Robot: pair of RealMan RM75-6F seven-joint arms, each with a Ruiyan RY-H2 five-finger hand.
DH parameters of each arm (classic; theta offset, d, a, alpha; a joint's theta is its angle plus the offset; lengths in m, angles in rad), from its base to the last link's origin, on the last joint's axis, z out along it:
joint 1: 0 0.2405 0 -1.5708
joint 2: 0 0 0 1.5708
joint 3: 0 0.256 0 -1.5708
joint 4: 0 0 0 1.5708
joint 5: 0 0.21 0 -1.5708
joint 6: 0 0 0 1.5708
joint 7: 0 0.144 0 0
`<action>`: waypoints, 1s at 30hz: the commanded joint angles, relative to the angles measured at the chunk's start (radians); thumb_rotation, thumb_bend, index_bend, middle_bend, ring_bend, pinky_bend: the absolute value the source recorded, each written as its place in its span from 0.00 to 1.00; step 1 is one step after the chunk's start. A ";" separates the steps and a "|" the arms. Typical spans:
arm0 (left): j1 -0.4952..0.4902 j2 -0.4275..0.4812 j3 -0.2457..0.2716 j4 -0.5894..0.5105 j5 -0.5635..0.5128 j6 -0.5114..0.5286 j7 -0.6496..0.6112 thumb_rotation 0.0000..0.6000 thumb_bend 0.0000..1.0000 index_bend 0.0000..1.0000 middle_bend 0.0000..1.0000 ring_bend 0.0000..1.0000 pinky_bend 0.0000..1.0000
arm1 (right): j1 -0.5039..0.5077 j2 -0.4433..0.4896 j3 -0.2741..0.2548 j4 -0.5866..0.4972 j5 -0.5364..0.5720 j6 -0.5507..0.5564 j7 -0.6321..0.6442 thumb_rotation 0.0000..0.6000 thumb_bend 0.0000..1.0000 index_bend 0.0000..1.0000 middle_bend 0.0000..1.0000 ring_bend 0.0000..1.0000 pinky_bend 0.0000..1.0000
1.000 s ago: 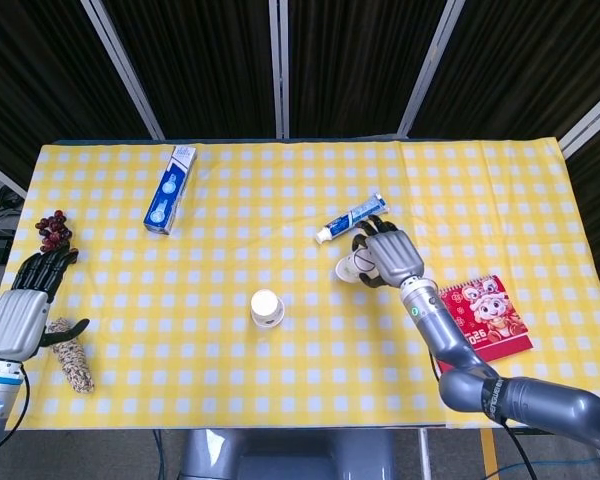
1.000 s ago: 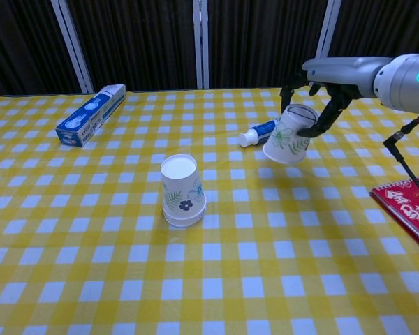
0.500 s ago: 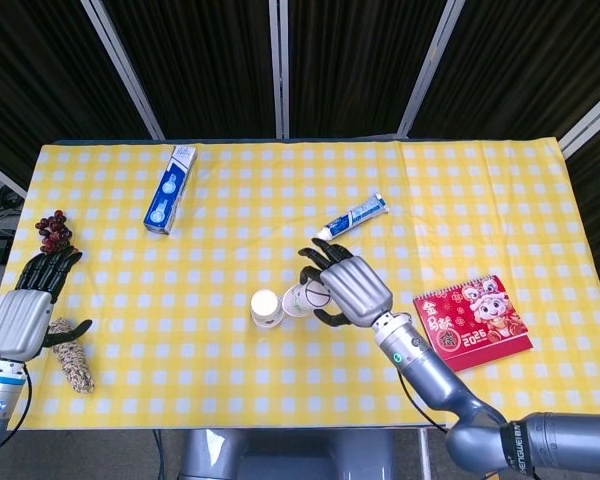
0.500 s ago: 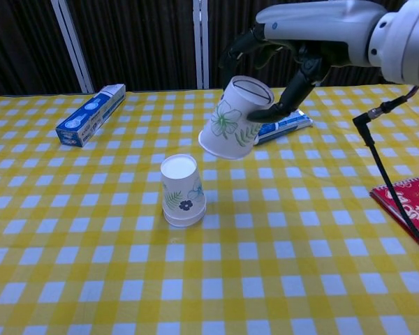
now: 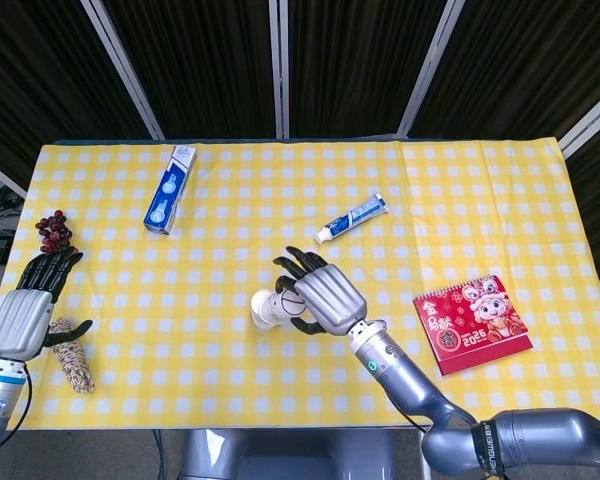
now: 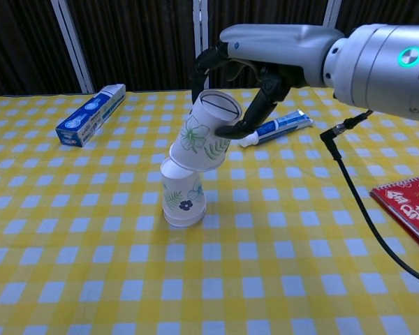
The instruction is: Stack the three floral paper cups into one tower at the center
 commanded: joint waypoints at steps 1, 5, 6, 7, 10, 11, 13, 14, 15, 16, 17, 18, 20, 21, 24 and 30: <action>0.000 0.000 -0.001 0.001 -0.002 -0.002 -0.003 1.00 0.20 0.04 0.00 0.00 0.00 | 0.012 -0.022 0.000 0.023 0.007 0.002 -0.015 1.00 0.23 0.44 0.13 0.00 0.18; -0.002 0.000 -0.004 0.008 -0.008 -0.011 -0.014 1.00 0.20 0.04 0.00 0.00 0.00 | 0.028 -0.054 0.001 0.055 0.017 -0.002 -0.025 1.00 0.23 0.43 0.13 0.00 0.18; -0.003 0.001 -0.004 0.009 -0.008 -0.013 -0.017 1.00 0.20 0.04 0.00 0.00 0.00 | 0.030 -0.059 0.002 0.061 0.020 -0.002 -0.026 1.00 0.23 0.43 0.13 0.00 0.18; -0.003 0.001 -0.004 0.010 -0.008 -0.016 -0.019 1.00 0.20 0.04 0.00 0.00 0.00 | 0.033 -0.064 0.004 0.066 0.024 -0.002 -0.027 1.00 0.23 0.43 0.13 0.00 0.18; -0.005 0.001 -0.004 0.014 -0.009 -0.021 -0.027 1.00 0.20 0.04 0.00 0.00 0.00 | 0.040 -0.076 0.006 0.084 0.032 -0.002 -0.034 1.00 0.23 0.43 0.13 0.00 0.18; -0.005 0.001 -0.004 0.014 -0.008 -0.022 -0.029 1.00 0.20 0.04 0.00 0.00 0.00 | 0.041 -0.079 0.006 0.087 0.033 -0.002 -0.036 1.00 0.23 0.43 0.13 0.00 0.18; -0.006 0.000 -0.004 0.017 -0.007 -0.025 -0.035 1.00 0.20 0.04 0.00 0.00 0.00 | 0.045 -0.088 0.004 0.098 0.035 -0.001 -0.039 1.00 0.23 0.43 0.13 0.00 0.18; -0.008 0.000 -0.004 0.018 -0.006 -0.028 -0.039 1.00 0.20 0.04 0.00 0.00 0.00 | 0.048 -0.095 0.004 0.105 0.038 -0.003 -0.042 1.00 0.23 0.43 0.13 0.00 0.18; -0.008 -0.001 -0.004 0.020 -0.005 -0.029 -0.041 1.00 0.20 0.04 0.00 0.00 0.00 | 0.051 -0.101 0.005 0.110 0.040 -0.003 -0.044 1.00 0.23 0.43 0.13 0.00 0.18; -0.009 0.000 -0.004 0.021 -0.004 -0.030 -0.043 1.00 0.20 0.04 0.00 0.00 0.00 | 0.055 -0.108 0.007 0.115 0.042 -0.003 -0.046 1.00 0.23 0.43 0.13 0.00 0.18; -0.009 0.000 -0.004 0.021 -0.004 -0.031 -0.045 1.00 0.20 0.04 0.00 0.00 0.00 | 0.056 -0.113 0.007 0.119 0.042 -0.002 -0.047 1.00 0.23 0.43 0.13 0.00 0.18; -0.009 0.001 -0.005 0.022 -0.004 -0.031 -0.047 1.00 0.20 0.04 0.00 0.00 0.00 | 0.059 -0.118 0.006 0.121 0.042 -0.003 -0.049 1.00 0.23 0.43 0.13 0.00 0.18; -0.008 0.001 -0.006 0.023 -0.005 -0.030 -0.050 1.00 0.20 0.04 0.00 0.00 0.00 | 0.062 -0.125 0.004 0.124 0.043 -0.004 -0.054 1.00 0.23 0.43 0.13 0.00 0.18; -0.008 0.001 -0.006 0.023 -0.005 -0.029 -0.050 1.00 0.20 0.04 0.00 0.00 0.00 | 0.064 -0.128 0.003 0.125 0.043 -0.004 -0.055 1.00 0.23 0.43 0.13 0.00 0.18; -0.007 0.001 -0.006 0.023 -0.006 -0.031 -0.054 1.00 0.20 0.04 0.00 0.00 0.00 | 0.067 -0.145 0.002 0.132 0.041 0.002 -0.059 1.00 0.22 0.41 0.12 0.00 0.18; -0.007 0.001 -0.004 0.020 0.001 -0.030 -0.050 1.00 0.20 0.04 0.00 0.00 0.00 | 0.078 -0.188 0.012 0.172 0.018 0.031 -0.075 1.00 0.20 0.24 0.03 0.00 0.16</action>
